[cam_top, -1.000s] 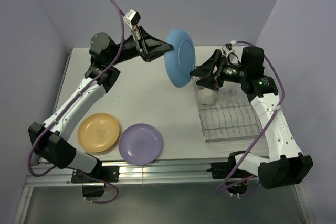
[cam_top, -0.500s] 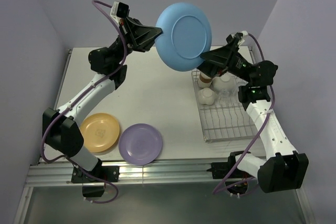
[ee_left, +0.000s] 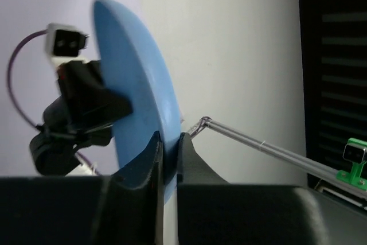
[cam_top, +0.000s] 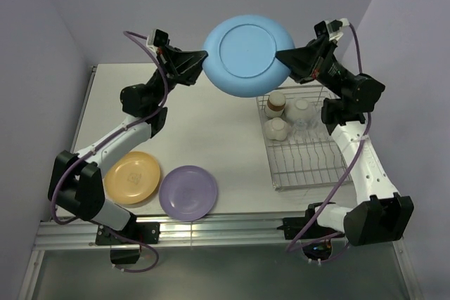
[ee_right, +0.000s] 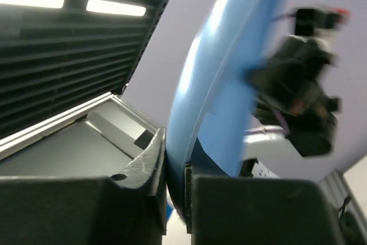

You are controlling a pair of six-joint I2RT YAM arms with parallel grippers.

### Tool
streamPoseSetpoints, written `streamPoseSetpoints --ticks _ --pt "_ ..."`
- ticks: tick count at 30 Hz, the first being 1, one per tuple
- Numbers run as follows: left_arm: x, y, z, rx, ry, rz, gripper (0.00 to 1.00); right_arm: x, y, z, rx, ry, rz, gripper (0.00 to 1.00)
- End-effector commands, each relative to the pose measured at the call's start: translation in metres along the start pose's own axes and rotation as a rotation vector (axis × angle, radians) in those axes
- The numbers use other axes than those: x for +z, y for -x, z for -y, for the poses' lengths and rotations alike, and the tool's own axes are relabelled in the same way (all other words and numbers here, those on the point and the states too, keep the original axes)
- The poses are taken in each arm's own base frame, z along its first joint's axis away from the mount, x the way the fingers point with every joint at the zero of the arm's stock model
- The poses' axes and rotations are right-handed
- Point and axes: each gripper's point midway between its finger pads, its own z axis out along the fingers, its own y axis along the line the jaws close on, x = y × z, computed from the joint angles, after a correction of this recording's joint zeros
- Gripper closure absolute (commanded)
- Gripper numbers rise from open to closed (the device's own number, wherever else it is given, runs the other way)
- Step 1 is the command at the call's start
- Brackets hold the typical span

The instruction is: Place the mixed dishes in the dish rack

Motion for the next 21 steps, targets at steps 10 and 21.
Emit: streamPoseSetpoints --ticks 10,21 --pt "-0.09 -0.053 -0.09 -0.358 0.533 -0.216 0.01 -0.05 -0.006 0.029 -0.144 -0.365 0.092 1.0" --pt "-0.178 0.013 -0.131 0.234 1.296 -0.167 0.01 -0.155 -0.047 0.112 -0.229 -1.149 0.004 1.0"
